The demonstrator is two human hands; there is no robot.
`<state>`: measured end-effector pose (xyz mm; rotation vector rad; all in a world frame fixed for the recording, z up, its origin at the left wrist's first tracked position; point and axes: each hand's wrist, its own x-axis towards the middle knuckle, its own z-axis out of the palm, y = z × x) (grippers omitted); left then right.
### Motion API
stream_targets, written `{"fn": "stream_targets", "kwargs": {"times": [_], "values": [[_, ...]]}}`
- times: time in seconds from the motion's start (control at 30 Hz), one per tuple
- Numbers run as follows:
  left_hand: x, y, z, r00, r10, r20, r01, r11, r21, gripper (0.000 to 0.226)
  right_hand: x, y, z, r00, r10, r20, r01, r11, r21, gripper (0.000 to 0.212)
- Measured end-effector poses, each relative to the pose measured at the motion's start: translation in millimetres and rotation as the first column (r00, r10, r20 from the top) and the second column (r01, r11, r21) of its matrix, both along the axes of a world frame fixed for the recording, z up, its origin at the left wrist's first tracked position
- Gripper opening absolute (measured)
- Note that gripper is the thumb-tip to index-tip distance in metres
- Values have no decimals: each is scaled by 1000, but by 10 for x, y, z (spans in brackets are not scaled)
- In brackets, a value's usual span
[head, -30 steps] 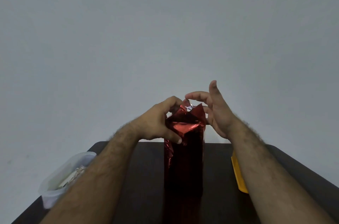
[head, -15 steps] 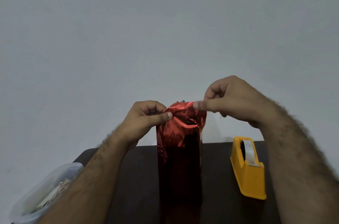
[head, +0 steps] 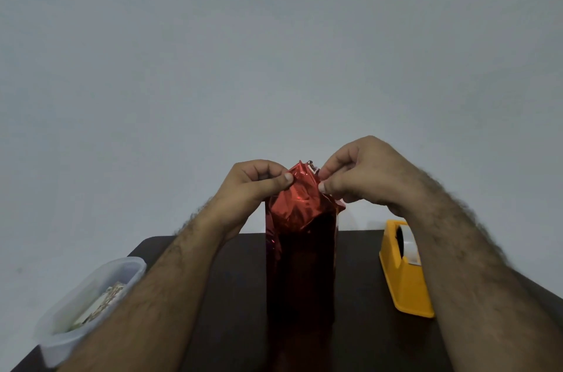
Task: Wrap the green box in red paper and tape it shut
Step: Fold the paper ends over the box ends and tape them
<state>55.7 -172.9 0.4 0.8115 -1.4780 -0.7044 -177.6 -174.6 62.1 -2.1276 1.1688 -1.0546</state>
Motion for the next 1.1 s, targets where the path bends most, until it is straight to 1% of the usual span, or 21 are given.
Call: {"fn": "stream_targets", "kwargs": {"times": [0.1,0.17,0.27,0.4,0.47,0.53,0.7,0.77,0.9,1.03,1.1], "values": [[-20,-29,-14,1000,7,-16,-6,1000,12,19,24,-33,-37,997,40,68,-41,999,18,29],[-30,-42,-16,1000,0,-19,0,1000,12,22,24,-68,-51,989,78,123,-81,996,23,32],[-39,-28,-10,999,-40,-17,40,999,11,23,-17,-106,-37,990,113,81,-117,992,40,27],[-58,-13,2,998,-52,-32,52,999,11,22,-146,-188,-25,984,171,47,-175,981,79,31],[-62,-24,7,998,-51,-26,51,999,13,21,-185,-233,-35,976,213,48,-217,970,107,31],[-65,-34,8,998,-62,-29,62,998,15,26,-181,-282,-57,969,238,69,-245,962,122,30],[-62,-32,2,993,-95,-62,96,995,10,32,-108,-363,-99,971,224,79,-232,966,116,29],[-58,-33,-3,992,-104,-77,106,994,16,30,-103,-391,-113,968,230,98,-242,962,131,30],[-61,-30,-12,988,-124,-94,127,992,17,18,-68,-479,-158,960,199,197,-225,967,121,28],[-67,-38,-32,986,-121,-118,122,993,3,25,9,-533,-224,947,173,269,-209,972,109,25],[-80,-43,-35,984,-118,-134,120,993,7,22,64,-530,-259,940,191,282,-227,969,100,24]]}}
